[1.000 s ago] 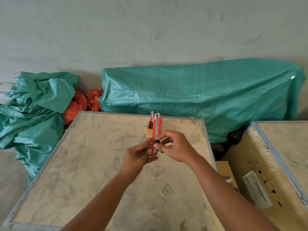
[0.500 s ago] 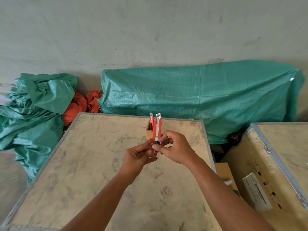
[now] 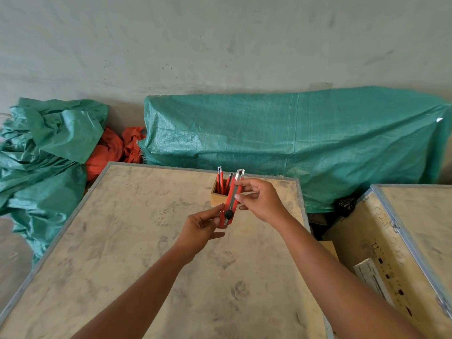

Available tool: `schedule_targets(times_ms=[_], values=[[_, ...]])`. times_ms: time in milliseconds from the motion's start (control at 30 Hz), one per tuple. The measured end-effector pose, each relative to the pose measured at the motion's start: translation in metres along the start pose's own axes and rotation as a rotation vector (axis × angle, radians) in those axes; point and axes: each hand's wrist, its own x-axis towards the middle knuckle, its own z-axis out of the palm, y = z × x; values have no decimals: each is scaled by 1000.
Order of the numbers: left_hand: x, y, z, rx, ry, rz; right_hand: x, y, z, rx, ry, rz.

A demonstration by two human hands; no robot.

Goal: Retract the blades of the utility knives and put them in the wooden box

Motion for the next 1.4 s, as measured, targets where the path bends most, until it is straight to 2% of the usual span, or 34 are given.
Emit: schedule_targets(times_ms=[167,300,467,567,700,1000,1200,1400], values=[[52,1,1,77,53,-22,47,14,0,-71,55,-4],[101,2,-5,113,192,-37,90,38,3,-118,178,-15],[142,-10,-14,412,293,-34,122,64,17,-216,326,-29],[164,-22,-14,553,266,-96,132,82,28,-250,309,-23],[185,-40,-14,591,208,-178,137,102,43,-324,254,-43],[196,-49,-14,600,181,-128,134,123,55,-461,128,31],[189,-43,-7,641,185,-87,129,118,52,-391,125,69],[173,-17,-2,637,199,-2,114,86,34,-268,206,33]])
